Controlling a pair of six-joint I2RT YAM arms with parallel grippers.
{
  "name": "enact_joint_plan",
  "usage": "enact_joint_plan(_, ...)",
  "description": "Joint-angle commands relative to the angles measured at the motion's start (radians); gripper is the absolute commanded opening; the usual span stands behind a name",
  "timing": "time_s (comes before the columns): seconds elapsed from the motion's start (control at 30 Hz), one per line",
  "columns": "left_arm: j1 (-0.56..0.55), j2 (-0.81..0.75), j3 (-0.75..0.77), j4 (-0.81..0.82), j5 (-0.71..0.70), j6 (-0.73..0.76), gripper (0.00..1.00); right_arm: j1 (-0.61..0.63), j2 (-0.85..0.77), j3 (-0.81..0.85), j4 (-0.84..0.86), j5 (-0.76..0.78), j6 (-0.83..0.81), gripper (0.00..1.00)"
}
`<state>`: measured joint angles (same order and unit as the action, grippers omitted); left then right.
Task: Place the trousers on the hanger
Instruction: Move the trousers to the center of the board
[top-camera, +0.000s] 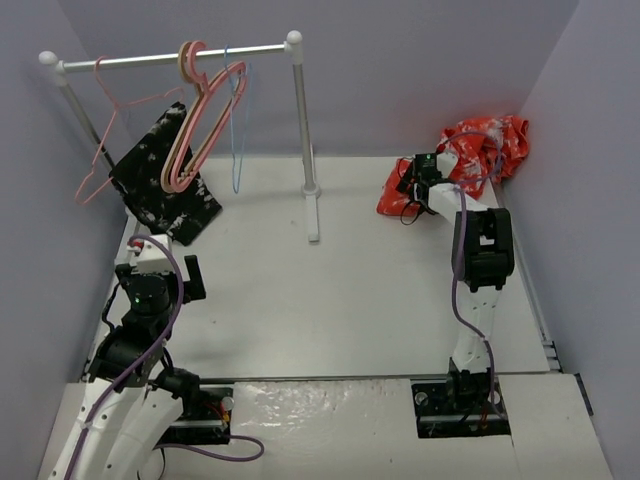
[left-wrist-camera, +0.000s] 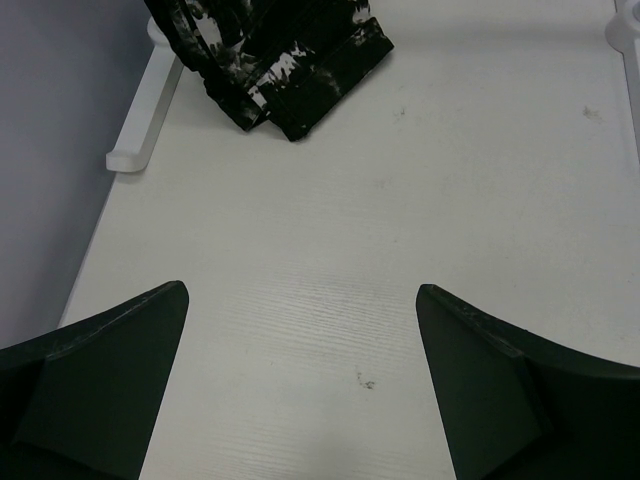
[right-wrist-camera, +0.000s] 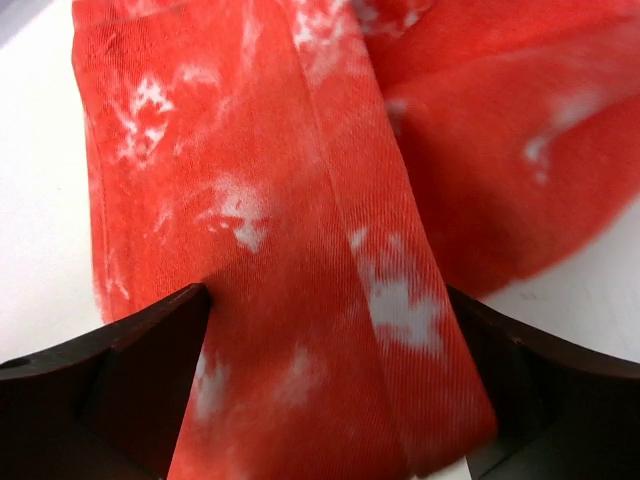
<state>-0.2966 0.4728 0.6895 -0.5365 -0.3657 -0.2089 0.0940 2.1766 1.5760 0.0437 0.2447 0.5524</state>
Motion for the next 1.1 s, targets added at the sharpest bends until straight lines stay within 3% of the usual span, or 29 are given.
enact_joint_plan(0.0, -0.004, 0.02, 0.042, 0.052, 0.002, -0.002, 0.97, 0.004, -0.002, 0.089, 0.036, -0.043, -0.033, 0.41)
enact_joint_plan(0.03, -0.004, 0.023, 0.047, 0.052, 0.012, -0.008, 0.97, 0.013, -0.03, 0.084, 0.034, -0.045, -0.061, 0.22)
enact_joint_plan(0.07, -0.004, 0.028, 0.055, 0.051, 0.022, -0.012, 0.97, 0.027, -0.069, 0.076, 0.03, -0.044, -0.093, 0.09)
enact_joint_plan(0.13, -0.004, 0.039, 0.077, 0.05, 0.042, -0.017, 0.96, 0.066, -0.161, 0.054, 0.012, -0.042, -0.164, 0.0)
enact_joint_plan(0.23, -0.004, 0.062, 0.139, 0.037, 0.04, -0.031, 0.96, 0.151, -0.296, 0.047, -0.1, -0.07, -0.237, 0.0)
enact_joint_plan(0.4, -0.004, 0.107, 0.266, 0.033, 0.056, -0.026, 0.96, 0.428, -0.521, 0.045, -0.252, -0.101, -0.342, 0.0)
enact_joint_plan(0.6, -0.004, 0.135, 0.372, 0.0, 0.09, -0.039, 0.96, 0.75, -0.562, 0.059, -0.307, -0.144, -0.308, 0.0)
enact_joint_plan(0.63, -0.004, 0.13, 0.377, -0.007, 0.092, -0.048, 0.96, 0.793, -0.537, 0.06, -0.306, -0.159, -0.294, 0.03)
enact_joint_plan(0.67, -0.004, 0.124, 0.376, -0.012, 0.096, -0.055, 0.96, 0.821, -0.517, 0.063, -0.306, -0.169, -0.287, 0.11)
enact_joint_plan(0.77, -0.004, 0.1, 0.357, -0.023, 0.106, -0.066, 0.96, 0.9, -0.449, 0.076, -0.307, -0.188, -0.285, 0.5)
enact_joint_plan(0.83, -0.004, 0.091, 0.332, -0.031, 0.111, -0.068, 0.96, 0.907, -0.437, 0.072, -0.31, -0.179, -0.283, 0.66)
enact_joint_plan(0.93, -0.004, 0.082, 0.29, -0.04, 0.117, -0.074, 0.96, 0.872, -0.482, 0.031, -0.314, -0.078, -0.269, 0.78)
enact_joint_plan(1.07, -0.006, 0.085, 0.239, -0.028, 0.123, -0.129, 0.96, 0.727, -0.591, -0.09, -0.326, -0.003, -0.205, 0.83)
